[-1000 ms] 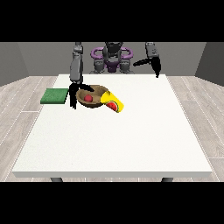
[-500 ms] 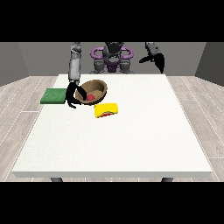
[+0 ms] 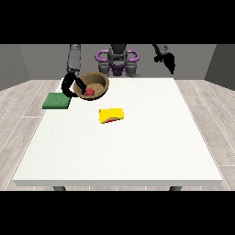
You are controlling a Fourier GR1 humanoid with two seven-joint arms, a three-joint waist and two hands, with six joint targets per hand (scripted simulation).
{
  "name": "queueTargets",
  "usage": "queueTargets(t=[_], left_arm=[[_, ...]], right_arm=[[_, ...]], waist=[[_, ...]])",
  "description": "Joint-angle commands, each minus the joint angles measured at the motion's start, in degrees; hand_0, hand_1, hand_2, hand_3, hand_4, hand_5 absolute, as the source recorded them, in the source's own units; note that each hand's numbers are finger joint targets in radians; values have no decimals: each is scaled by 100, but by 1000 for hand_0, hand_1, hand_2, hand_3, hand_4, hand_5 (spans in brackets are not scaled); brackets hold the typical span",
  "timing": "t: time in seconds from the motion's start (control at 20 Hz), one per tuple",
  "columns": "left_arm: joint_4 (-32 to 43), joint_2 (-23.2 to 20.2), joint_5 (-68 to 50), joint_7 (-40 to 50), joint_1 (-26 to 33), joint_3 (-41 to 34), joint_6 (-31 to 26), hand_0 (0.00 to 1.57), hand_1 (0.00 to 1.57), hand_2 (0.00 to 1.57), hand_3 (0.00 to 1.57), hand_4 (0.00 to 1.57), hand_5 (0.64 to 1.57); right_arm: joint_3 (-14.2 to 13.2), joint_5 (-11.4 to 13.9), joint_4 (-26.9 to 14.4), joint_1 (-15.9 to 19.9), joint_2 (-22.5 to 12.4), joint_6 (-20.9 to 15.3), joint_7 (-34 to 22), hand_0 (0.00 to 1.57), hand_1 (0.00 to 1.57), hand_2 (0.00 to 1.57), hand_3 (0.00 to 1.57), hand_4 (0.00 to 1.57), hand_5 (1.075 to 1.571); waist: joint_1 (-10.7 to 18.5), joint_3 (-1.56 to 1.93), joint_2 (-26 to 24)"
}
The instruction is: Pick the cup and pour the ball into the bowl, then pick the bowl and place it on the pad
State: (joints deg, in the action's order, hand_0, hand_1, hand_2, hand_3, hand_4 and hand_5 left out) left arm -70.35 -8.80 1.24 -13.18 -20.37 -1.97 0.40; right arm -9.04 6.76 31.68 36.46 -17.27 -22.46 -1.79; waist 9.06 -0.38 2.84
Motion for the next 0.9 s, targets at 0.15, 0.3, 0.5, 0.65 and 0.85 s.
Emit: queueTargets(t=[0.15, 0.3, 0.5, 0.65, 0.85], left_arm=[[352, -135, -40, 162, 160, -327, 140, 0, 0, 0, 0, 1003, 1407], [466, -256, -112, -24, 268, -530, 100, 0, 0, 0, 0, 997, 1414], [688, -302, -162, -624, 474, -611, -117, 0, 0, 0, 0, 1029, 1430], [537, -655, -372, -300, 87, -827, -406, 0, 0, 0, 0, 1155, 1463], [171, -1239, -970, -60, -200, -1368, -868, 0, 0, 0, 0, 1311, 1525]], right_arm=[[115, -44, 420, 233, -335, 714, -999, 1571, 1571, 1571, 744, 808, 1567], [37, -151, 649, 14, -332, 799, -1085, 1571, 1571, 1571, 750, 787, 1570], [-44, -259, 946, -125, -698, 1324, -1029, 1571, 1571, 1571, 750, 787, 1570], [-175, -208, 955, -242, -874, 1224, -782, 1571, 1571, 1571, 677, 788, 1570], [-628, -432, 645, -403, -1582, 1590, -162, 1571, 1571, 1571, 0, 911, 1571]], waist=[[-672, 37, -550], [-810, 37, -447], [-926, 36, -251], [-766, 38, -4], [-380, 45, 343]])
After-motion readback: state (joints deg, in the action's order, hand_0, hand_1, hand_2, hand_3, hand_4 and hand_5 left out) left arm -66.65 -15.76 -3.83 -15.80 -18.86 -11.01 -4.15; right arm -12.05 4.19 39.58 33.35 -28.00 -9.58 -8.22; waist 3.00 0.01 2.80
